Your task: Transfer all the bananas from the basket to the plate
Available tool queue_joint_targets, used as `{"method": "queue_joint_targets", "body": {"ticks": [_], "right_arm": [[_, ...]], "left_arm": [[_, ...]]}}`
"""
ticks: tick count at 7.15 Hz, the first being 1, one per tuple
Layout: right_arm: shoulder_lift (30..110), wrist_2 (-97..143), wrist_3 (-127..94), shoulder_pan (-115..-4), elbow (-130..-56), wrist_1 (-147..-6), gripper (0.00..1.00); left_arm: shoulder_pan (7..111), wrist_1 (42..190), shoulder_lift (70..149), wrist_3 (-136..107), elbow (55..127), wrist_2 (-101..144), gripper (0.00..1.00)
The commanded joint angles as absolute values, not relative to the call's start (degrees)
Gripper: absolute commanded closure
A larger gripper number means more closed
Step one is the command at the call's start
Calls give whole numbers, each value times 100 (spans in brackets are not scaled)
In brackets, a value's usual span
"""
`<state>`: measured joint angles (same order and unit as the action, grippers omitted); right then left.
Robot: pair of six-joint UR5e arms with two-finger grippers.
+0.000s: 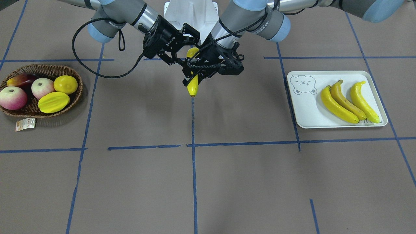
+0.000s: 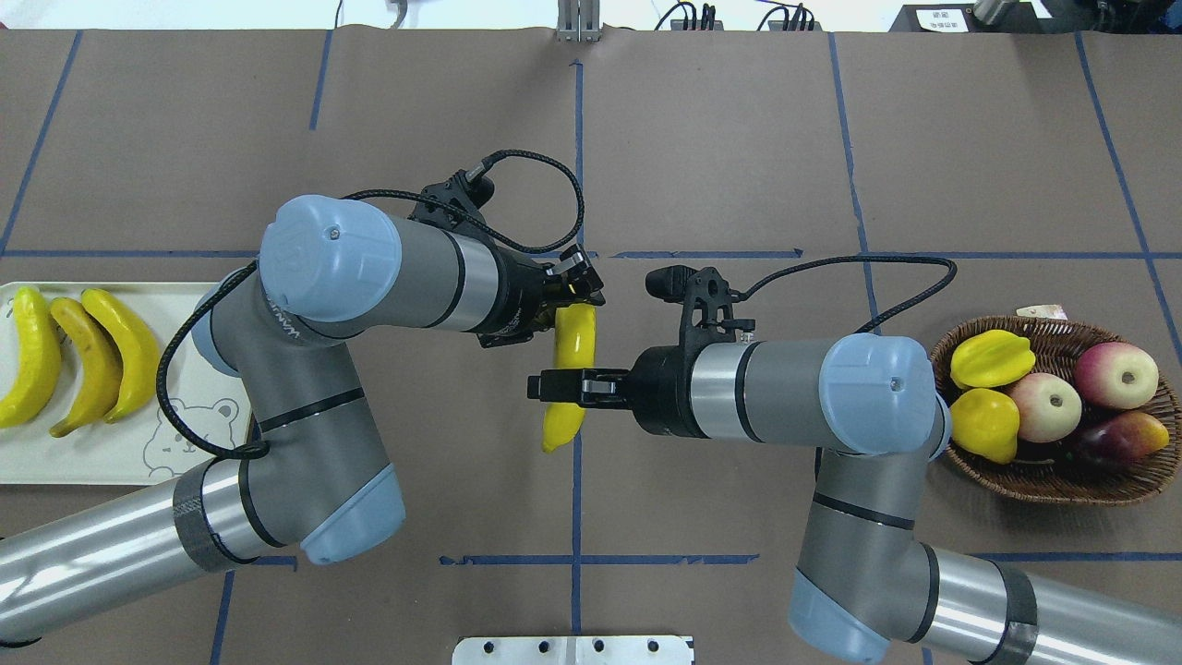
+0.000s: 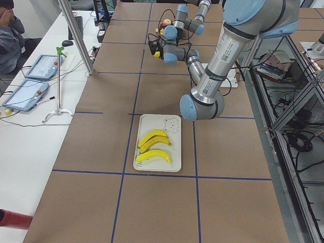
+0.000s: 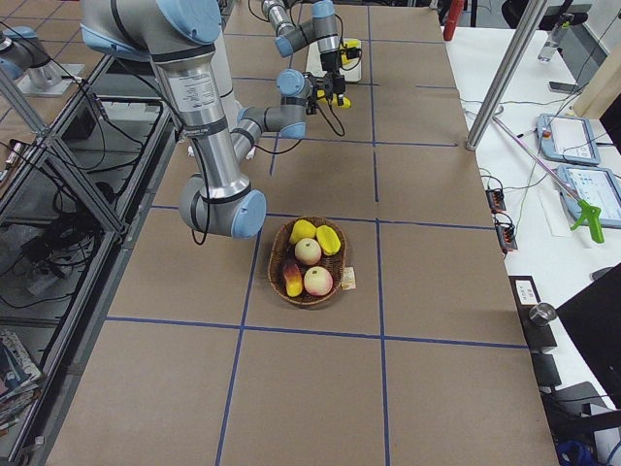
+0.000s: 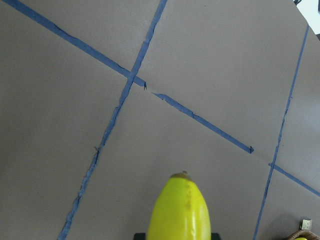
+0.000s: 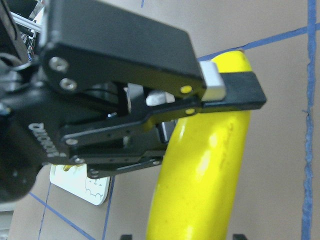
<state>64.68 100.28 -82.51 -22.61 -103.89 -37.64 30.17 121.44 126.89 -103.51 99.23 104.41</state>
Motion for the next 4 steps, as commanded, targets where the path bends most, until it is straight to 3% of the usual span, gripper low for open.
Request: {"method": "queue_joint_targets", "body": {"ticks": [1,4], "right_arm": [[6477,10054,-8244,-2276,-10397,-3840,0],[6644,10186,-8235,-2329,-10633,-4216,0]], "left_arm": [[3032,12138,12648,-10283,9923,10441,100],[3058,12032,12324,-9855,9914,10424,100]]}}
